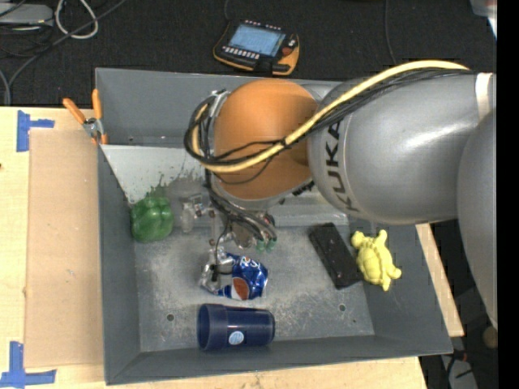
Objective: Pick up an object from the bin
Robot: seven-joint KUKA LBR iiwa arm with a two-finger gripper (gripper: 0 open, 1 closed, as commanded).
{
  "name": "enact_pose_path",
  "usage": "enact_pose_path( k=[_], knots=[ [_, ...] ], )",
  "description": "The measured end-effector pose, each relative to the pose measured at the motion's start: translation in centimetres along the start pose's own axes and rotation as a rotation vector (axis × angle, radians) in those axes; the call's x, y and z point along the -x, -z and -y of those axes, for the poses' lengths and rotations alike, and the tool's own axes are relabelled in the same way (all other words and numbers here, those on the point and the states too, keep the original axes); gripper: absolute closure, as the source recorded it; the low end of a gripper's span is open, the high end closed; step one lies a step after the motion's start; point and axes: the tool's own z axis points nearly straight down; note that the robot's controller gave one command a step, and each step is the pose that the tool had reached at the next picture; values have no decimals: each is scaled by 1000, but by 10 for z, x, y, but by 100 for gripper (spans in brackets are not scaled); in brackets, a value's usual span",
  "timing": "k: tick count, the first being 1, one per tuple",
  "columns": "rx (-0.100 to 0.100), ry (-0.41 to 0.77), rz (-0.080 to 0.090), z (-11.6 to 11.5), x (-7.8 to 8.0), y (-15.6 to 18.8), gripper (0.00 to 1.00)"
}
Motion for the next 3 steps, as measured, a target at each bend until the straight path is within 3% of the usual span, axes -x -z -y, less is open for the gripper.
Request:
enact_pose_path(
  k=[1, 2, 3],
  knots=[
    [1, -118, -1, -21, 0, 35, 0],
    [2, 51, -26, 50, -71, -70, 0],
    [6, 37, -28, 65, -53, -59, 0]
  ],
)
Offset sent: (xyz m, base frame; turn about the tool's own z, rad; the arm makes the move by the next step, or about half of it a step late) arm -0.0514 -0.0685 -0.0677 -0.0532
